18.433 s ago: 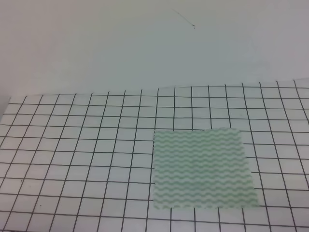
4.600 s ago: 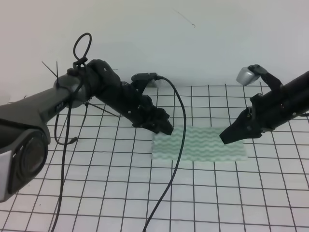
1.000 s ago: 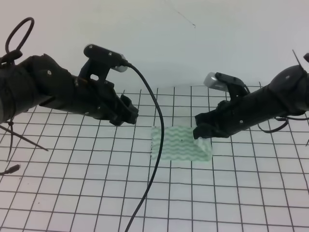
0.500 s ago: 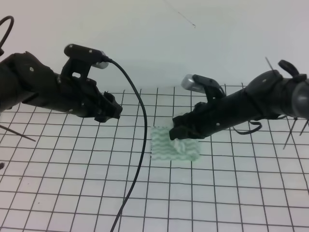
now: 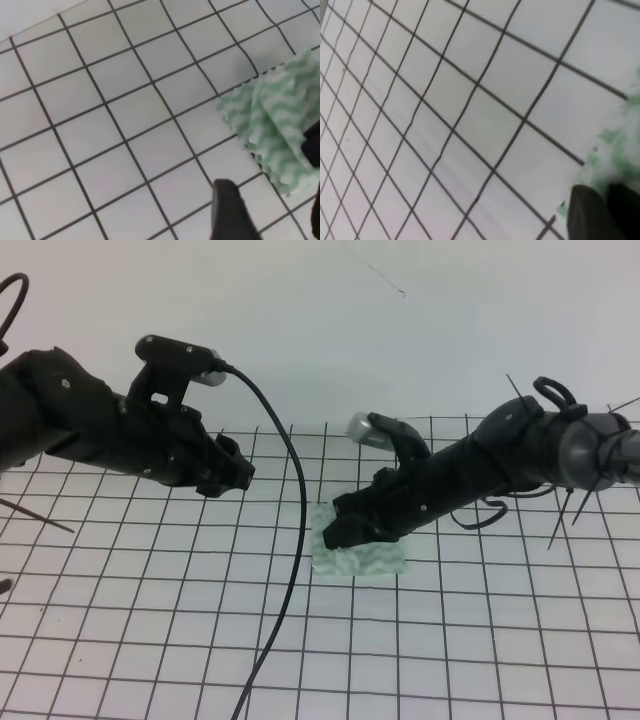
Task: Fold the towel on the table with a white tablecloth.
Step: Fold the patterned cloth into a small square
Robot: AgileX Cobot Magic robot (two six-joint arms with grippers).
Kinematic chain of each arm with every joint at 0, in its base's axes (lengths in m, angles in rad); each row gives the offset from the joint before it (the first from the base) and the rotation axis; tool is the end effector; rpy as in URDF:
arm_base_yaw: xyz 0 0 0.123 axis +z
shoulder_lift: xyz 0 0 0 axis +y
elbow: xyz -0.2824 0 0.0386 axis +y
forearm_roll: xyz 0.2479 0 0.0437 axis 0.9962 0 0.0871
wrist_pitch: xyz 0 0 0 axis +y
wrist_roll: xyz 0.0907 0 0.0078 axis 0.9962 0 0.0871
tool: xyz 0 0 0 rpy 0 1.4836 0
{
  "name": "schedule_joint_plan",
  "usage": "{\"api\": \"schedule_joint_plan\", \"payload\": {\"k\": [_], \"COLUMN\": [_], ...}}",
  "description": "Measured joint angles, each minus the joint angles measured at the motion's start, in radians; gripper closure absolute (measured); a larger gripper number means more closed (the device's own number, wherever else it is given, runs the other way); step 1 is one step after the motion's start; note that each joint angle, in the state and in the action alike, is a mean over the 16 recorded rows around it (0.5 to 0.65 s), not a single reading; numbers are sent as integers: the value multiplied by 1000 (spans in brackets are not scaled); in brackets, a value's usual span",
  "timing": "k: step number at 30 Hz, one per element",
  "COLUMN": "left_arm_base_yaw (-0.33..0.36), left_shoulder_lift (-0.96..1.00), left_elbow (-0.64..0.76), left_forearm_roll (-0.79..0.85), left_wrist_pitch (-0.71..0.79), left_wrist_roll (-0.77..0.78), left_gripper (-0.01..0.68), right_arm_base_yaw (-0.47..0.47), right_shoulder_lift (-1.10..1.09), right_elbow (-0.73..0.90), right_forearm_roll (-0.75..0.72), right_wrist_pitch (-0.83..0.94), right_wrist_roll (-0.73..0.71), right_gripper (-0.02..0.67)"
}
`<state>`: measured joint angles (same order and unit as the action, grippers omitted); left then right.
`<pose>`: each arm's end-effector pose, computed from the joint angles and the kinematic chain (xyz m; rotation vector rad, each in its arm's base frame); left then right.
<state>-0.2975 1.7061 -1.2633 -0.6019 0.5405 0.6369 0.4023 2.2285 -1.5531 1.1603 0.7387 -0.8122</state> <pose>0.3543 -0.1364 0.2674 0.6134 2.3051 -0.4439 0.4070 0.2344 0.1443 -0.5081 2.4970 1.0889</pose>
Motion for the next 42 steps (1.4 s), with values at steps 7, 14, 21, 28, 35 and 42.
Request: {"api": "schedule_joint_plan", "payload": {"k": [7,14,21,28,35,42], "left_arm_base_yaw": [0,-6,-32,-69,-96,-107], "left_shoulder_lift": [0,2,33,119,225,295], "left_elbow": [0,0,0,0,0,0], "left_forearm_roll": [-3,-50,-153,-298,-426,-450], "left_wrist_pitch": [0,10,22,22,16,16], "left_wrist_roll": [1,22,104,261,410,470], "left_gripper": [345,357,435,542,596,601], "right_arm_base_yaw": [-18,-57,-90,-98,-99,-99], "right_shoulder_lift": [6,-10,-10,13,28,27], "right_elbow": [-29,-48,-54,-54,-53,-53], "right_forearm_roll": [85,38,-120,-186,-189,-189], "right_wrist_pitch": [60,67,5,-54,-80,-80], "right_wrist_roll": [-105,-132,-46,-9,-13,-24], "right_gripper": [365,477,629,646,646,646]}}
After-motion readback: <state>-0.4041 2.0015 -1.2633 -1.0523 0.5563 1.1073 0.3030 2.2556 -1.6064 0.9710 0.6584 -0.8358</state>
